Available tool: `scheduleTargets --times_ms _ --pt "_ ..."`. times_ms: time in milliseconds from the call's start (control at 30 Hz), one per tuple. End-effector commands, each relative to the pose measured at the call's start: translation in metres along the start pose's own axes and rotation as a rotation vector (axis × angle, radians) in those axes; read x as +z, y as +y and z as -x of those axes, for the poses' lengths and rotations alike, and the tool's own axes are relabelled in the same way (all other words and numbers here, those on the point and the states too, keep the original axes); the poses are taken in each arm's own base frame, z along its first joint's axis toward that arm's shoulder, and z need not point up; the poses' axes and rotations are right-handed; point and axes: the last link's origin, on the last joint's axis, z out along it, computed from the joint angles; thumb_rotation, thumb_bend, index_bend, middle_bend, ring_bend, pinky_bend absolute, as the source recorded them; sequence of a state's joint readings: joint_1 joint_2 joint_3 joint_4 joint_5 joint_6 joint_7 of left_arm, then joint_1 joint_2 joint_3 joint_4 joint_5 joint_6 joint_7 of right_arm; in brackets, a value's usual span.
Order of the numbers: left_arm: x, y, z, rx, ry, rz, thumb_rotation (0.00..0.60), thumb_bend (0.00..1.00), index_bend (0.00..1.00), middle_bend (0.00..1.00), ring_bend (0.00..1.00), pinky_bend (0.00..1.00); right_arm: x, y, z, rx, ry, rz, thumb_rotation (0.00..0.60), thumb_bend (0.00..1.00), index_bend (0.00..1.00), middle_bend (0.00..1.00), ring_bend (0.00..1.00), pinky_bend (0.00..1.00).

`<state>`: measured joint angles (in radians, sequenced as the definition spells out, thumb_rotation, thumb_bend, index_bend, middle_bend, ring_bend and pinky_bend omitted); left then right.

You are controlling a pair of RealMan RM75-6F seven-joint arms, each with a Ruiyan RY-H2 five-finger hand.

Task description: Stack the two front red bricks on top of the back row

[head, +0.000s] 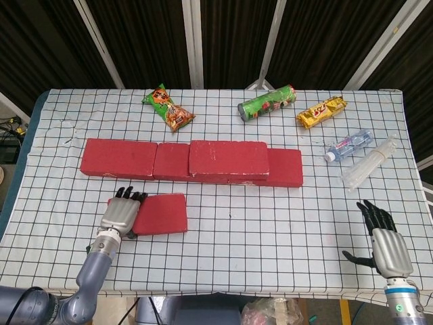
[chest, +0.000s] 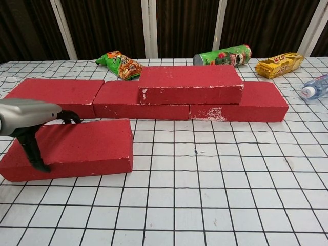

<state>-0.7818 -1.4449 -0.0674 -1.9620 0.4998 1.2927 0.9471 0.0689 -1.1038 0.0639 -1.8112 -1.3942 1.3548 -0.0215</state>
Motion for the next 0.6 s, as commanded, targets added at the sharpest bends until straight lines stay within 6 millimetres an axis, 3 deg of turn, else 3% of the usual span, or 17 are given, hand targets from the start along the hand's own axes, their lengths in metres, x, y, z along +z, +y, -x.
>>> scheduleTargets --times_ms 33,267,600 --pt "0.001 -0.001 -0.003 0.002 0.005 -0.007 0.600 0.00 0.21 0.17 0.00 0.00 0.000 0.000 0.000 0.001 -0.003 0.001 0.600 0.13 0.06 0.00 0.00 0.00" --pt "-0.006 -0.003 -0.021 0.007 0.027 0.013 0.600 0.00 0.22 0.17 0.00 0.00 0.000 0.000 0.000 0.005 -0.008 0.003 0.600 0.13 0.06 0.00 0.00 0.00" --pt "-0.012 -0.021 -0.098 0.093 0.019 0.086 0.600 0.01 0.24 0.17 0.00 0.00 0.003 0.003 0.001 -0.001 -0.009 0.030 0.600 0.13 0.06 0.00 0.00 0.00"
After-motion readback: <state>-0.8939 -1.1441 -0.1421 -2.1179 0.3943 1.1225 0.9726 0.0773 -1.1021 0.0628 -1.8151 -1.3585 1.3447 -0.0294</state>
